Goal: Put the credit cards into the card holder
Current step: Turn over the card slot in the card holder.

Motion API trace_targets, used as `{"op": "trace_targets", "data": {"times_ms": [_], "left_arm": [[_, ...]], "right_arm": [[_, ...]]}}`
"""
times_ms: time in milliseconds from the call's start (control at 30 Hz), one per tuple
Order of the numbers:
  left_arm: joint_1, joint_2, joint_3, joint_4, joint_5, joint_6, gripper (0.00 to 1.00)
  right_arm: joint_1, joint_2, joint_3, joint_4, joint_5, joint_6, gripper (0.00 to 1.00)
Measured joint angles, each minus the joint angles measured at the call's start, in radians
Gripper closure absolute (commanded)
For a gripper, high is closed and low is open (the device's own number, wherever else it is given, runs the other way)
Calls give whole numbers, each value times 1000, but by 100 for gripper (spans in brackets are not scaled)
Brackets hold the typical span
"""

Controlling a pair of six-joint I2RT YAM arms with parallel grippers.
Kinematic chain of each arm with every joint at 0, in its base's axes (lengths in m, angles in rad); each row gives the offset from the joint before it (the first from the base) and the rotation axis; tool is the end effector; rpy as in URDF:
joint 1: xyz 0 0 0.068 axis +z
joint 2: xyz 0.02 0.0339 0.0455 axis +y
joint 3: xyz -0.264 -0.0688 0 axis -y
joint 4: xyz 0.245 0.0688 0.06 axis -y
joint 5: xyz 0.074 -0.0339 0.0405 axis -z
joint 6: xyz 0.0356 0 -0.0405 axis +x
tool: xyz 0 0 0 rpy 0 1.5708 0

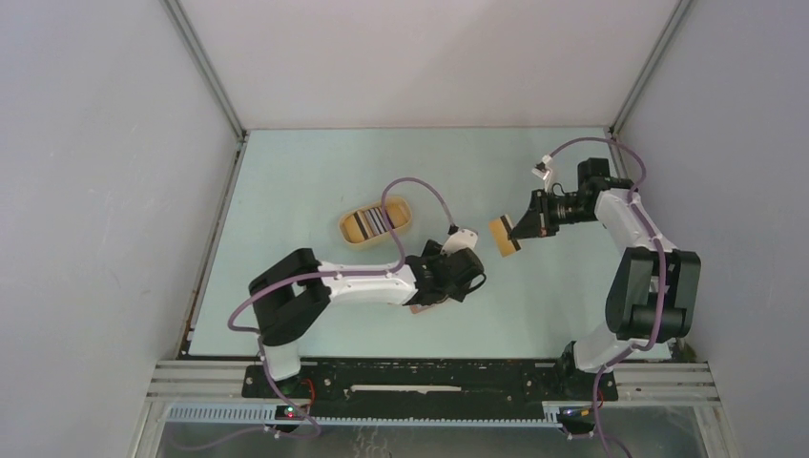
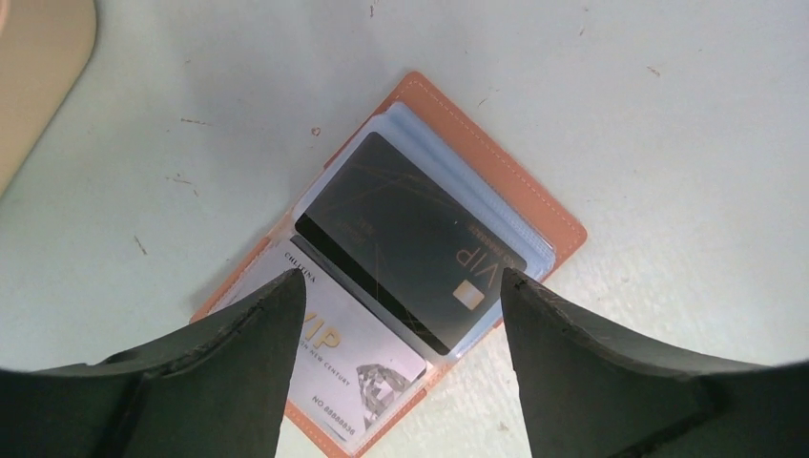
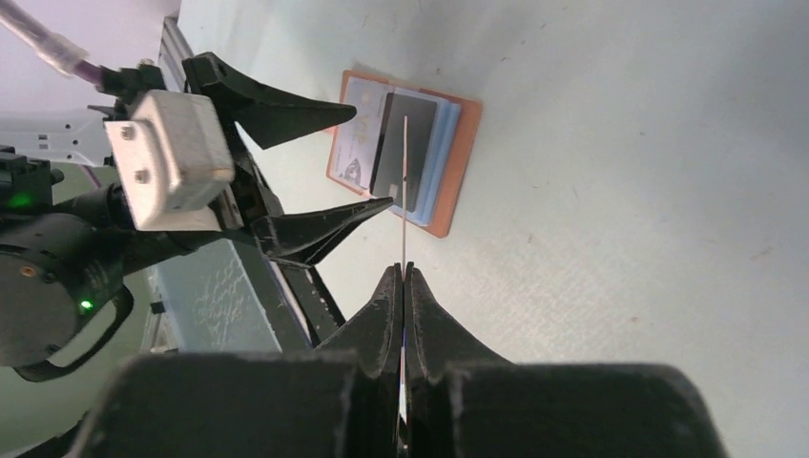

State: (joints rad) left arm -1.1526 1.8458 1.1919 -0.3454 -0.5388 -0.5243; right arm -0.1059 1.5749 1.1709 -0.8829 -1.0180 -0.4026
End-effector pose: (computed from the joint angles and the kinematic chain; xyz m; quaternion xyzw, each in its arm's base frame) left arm 0.1707 -0.3391 0.1782 0.2144 0.9028 -0.0313 0.3716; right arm 0.2975 -0.0012 0.2474 -0.1960 0.8448 0.4358 0.2409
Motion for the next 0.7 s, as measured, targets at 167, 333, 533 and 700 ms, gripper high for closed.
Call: {"op": "trace_targets", "data": {"times_ms": [167, 333, 533, 700], "left_arm": [[0, -108, -118, 103, 23, -25, 37], [26, -230, -279, 245, 71, -70, 65], [109, -255, -393, 374, 150, -108, 80], [126, -246, -395, 433, 179, -123, 84]], "right_arm": [[57, 76, 7, -10, -35, -5, 100], [145, 173, 8, -13, -24, -13, 100], [224, 201, 11, -13, 7, -19, 100], [240, 259, 27, -15, 37, -19, 100]]}}
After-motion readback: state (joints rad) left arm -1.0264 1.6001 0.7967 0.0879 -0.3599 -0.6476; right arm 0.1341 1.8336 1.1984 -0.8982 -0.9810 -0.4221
